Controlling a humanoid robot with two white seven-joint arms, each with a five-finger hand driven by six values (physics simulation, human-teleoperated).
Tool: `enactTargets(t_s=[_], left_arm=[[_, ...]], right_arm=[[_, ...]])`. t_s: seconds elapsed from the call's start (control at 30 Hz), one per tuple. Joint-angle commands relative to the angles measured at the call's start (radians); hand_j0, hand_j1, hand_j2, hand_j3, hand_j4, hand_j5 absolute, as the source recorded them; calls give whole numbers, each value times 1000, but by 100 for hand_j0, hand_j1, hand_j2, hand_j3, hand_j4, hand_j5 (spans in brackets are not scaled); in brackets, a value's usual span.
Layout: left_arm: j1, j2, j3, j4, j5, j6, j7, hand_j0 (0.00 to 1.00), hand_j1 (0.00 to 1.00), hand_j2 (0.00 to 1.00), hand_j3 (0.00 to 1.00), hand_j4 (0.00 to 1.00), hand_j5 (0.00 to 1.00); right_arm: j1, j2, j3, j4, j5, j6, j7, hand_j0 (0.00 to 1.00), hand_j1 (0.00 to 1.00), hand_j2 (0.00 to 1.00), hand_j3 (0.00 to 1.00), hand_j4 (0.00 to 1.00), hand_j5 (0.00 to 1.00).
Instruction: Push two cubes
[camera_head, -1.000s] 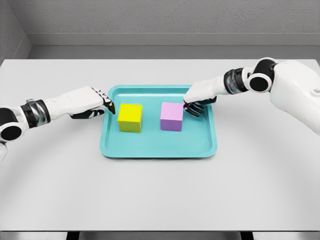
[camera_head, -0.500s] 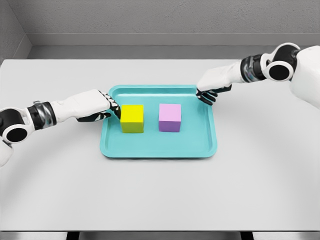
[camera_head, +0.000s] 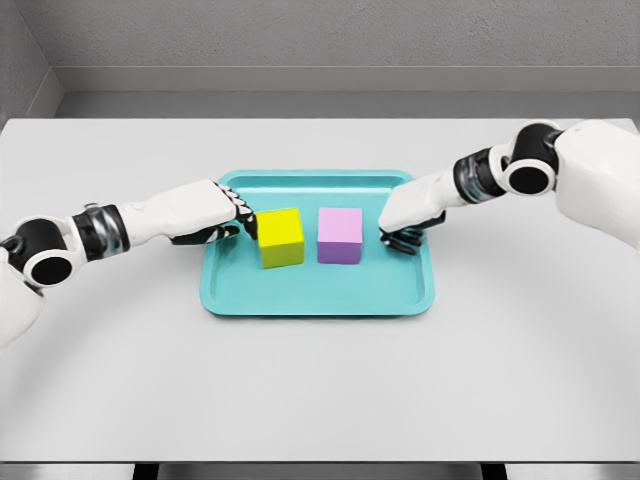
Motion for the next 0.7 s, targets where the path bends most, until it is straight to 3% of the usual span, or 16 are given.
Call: enactTargets(t_s=[0.0,0.67], left_arm=[[0,-11,1,-3,8,2,0,49,49,49,49,49,49],[-20,-29,-29,29,-3,2,-1,49,49,49,49,49,49]], right_arm=[[0,12,4,-1,-5,2,0,12,12,12,12,12,12],[-8,30,1,13,-2,2,0,12,12,12,12,12,12]])
